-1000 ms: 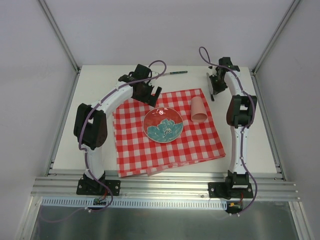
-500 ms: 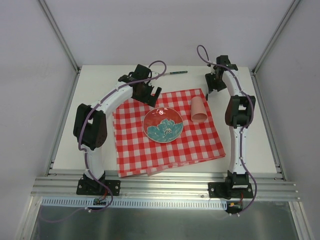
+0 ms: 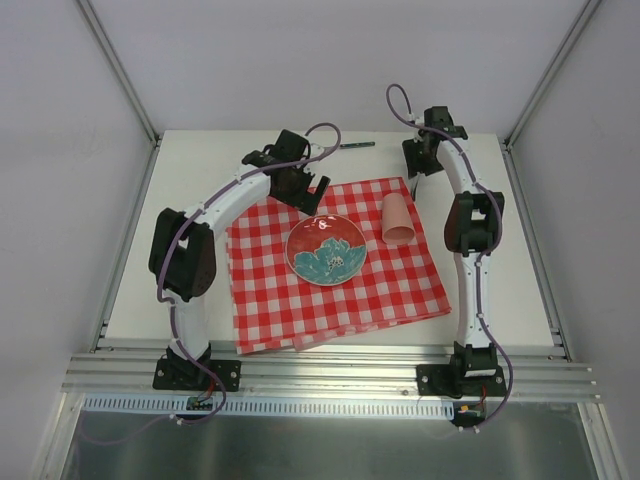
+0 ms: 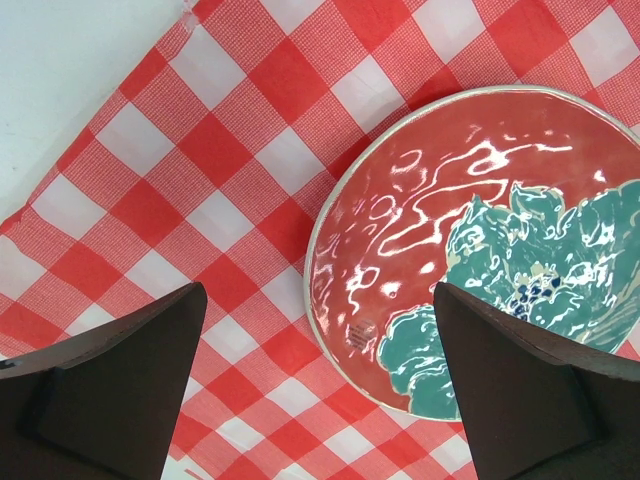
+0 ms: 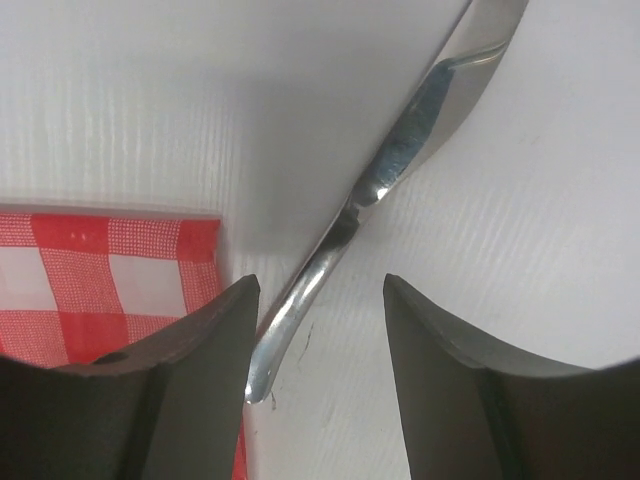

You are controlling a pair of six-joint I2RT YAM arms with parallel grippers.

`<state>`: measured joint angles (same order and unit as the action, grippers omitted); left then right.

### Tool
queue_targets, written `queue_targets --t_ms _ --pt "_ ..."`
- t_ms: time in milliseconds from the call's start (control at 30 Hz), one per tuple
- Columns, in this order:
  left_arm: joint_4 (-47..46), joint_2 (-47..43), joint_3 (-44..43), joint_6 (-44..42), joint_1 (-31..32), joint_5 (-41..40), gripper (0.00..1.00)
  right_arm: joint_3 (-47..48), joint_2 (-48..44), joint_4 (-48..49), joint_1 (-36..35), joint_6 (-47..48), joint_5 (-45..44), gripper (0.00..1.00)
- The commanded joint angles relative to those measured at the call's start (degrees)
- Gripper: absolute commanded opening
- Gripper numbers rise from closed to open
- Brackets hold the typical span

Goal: Set the dinner table for one person

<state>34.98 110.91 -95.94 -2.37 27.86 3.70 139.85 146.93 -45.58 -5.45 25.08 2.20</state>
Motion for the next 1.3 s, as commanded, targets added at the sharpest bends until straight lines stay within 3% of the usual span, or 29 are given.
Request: queue_targets --t_ms 0,267,433,733,933,1000,1100,1267 --pt "0.2 -3.5 0.5 -0.8 0.5 -1.0 0.99 2.0 3.1 0.1 -0.5 -1.4 -0.7 0.57" --pt "0.2 -4.3 0.9 -0.9 0.5 -1.3 0.99 1.0 3.1 -1.1 -0.8 -2.7 -0.4 0.57" --pt "0.1 -4.0 0.5 -0.4 0.5 -1.0 0.99 -0.6 2.7 -2.8 -0.8 -2.8 -0.2 0.34" --pt "0.0 -4.2 0.6 -0.3 0.5 -1.2 0.99 -6.4 -0.7 -5.4 -0.4 -0.3 -1.8 0.34" --pt "0.0 -4.0 0.3 -0.2 0.5 -1.1 0.99 -11.1 -2.7 -6.3 1.0 0.9 -4.4 0.29" --pt "0.0 -3.9 0.2 0.0 0.5 -1.0 0.99 -11.0 -2.5 -6.4 1.4 1.1 -4.1 0.24" --pt "-0.1 -3.6 0.0 0.2 0.5 -0.8 0.99 -10.9 -2.1 -6.5 1.9 1.7 -3.4 0.03" --pt "-0.1 -3.6 -0.2 0.2 0.5 -0.8 0.99 -10.8 -1.7 -6.7 2.5 2.3 -2.8 0.0"
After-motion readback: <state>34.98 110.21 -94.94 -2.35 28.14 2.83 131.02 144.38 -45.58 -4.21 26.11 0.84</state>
